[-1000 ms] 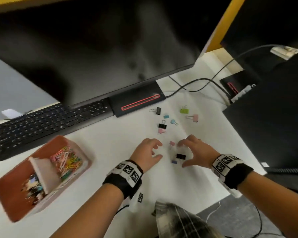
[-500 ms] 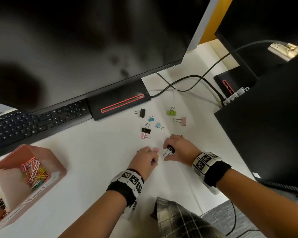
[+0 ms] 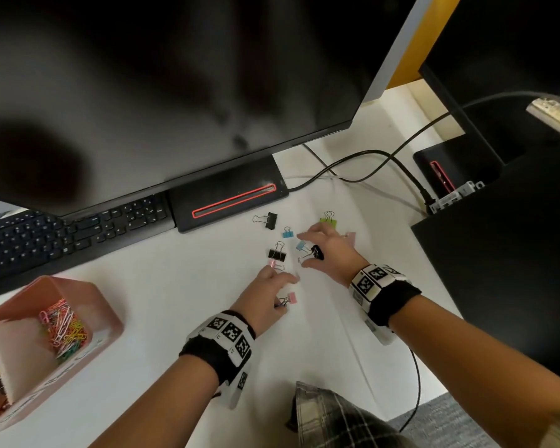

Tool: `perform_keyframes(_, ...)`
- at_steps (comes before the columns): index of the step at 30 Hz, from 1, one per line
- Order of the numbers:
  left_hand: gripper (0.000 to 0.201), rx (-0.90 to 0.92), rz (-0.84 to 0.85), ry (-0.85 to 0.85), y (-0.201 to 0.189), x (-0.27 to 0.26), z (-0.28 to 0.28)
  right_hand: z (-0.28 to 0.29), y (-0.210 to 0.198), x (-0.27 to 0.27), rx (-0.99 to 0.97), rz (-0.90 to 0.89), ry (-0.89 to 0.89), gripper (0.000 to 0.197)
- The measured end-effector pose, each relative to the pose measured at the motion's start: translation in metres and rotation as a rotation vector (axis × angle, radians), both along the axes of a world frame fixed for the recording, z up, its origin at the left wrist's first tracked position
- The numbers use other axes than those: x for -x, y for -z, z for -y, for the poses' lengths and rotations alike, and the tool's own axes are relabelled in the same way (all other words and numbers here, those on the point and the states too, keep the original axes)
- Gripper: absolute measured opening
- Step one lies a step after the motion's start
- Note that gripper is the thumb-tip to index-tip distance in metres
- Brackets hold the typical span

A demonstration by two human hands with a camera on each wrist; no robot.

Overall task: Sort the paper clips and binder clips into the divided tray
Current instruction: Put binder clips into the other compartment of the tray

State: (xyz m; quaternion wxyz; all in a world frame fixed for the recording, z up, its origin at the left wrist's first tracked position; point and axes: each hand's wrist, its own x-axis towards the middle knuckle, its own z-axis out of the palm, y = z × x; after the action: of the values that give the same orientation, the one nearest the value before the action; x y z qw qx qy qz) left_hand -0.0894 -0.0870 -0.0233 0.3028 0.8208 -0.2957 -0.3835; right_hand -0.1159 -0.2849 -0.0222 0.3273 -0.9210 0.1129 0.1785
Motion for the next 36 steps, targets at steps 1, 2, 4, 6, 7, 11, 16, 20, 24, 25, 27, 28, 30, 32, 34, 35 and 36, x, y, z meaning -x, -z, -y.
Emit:
perform_keyframes(1, 0.049, -0.012, -0.001, 0.009, 0.001, 0.000, 0.003, -0.002, 0.001, -0.002, -0.001, 0.002, -0.001, 0.050)
perform_keyframes(2, 0.050, -0.032, 0.009, 0.029, 0.002, 0.000, 0.006, -0.004, 0.003, -0.003, 0.011, 0.008, -0.002, 0.046)
perform_keyframes(4, 0.038, -0.076, 0.061, 0.068, 0.006, 0.002, 0.011, -0.006, 0.003, -0.003, 0.037, 0.016, 0.005, 0.036)
perform_keyframes(6, 0.018, -0.091, 0.118, 0.064, 0.007, 0.004, 0.013, -0.007, 0.004, -0.003, 0.022, 0.037, 0.014, 0.027)
perform_keyframes(7, 0.012, -0.100, 0.138, 0.059, 0.007, 0.005, 0.013, -0.008, 0.004, -0.003, 0.009, 0.037, 0.018, 0.024)
perform_keyframes(11, 0.008, -0.115, 0.209, 0.063, 0.005, 0.006, 0.011, -0.012, 0.005, 0.001, 0.014, 0.031, 0.014, 0.015)
perform_keyframes(16, 0.011, -0.114, 0.199, 0.054, 0.003, 0.009, -0.001, -0.024, 0.010, 0.015, 0.058, 0.042, 0.014, 0.014)
perform_keyframes(20, 0.015, -0.079, 0.153, 0.016, -0.004, 0.011, -0.022, -0.039, 0.009, 0.028, 0.065, 0.038, -0.002, 0.015)
perform_keyframes(24, 0.016, 0.034, 0.088, -0.109, -0.035, 0.008, -0.066, -0.070, -0.009, 0.029, -0.078, 0.108, -0.044, 0.011)
perform_keyframes(25, 0.018, 0.067, 0.087, -0.156, -0.046, 0.007, -0.083, -0.083, -0.017, 0.025, -0.112, 0.137, -0.064, 0.011)
perform_keyframes(27, 0.019, 0.104, 0.122, -0.254, -0.070, 0.003, -0.122, -0.117, -0.036, 0.014, -0.181, 0.196, -0.127, 0.014)
perform_keyframes(28, 0.018, 0.094, 0.157, -0.300, -0.082, 0.000, -0.144, -0.138, -0.046, 0.007, -0.220, 0.221, -0.171, 0.014)
perform_keyframes(30, 0.018, 0.034, 0.229, -0.402, -0.101, -0.004, -0.195, -0.186, -0.064, -0.009, -0.296, 0.253, -0.275, 0.014)
perform_keyframes(32, 0.018, -0.064, 0.282, -0.522, -0.116, -0.008, -0.248, -0.238, -0.080, -0.025, -0.346, 0.275, -0.380, 0.014)
perform_keyframes(34, 0.020, -0.175, 0.334, -0.653, -0.127, -0.010, -0.301, -0.296, -0.092, -0.040, -0.390, 0.312, -0.468, 0.013)
perform_keyframes(35, 0.020, -0.214, 0.341, -0.727, -0.129, -0.011, -0.323, -0.325, -0.096, -0.046, -0.402, 0.332, -0.502, 0.012)
perform_keyframes(36, 0.019, -0.244, 0.343, -0.800, -0.130, -0.013, -0.343, -0.353, -0.098, -0.051, -0.406, 0.340, -0.521, 0.012)
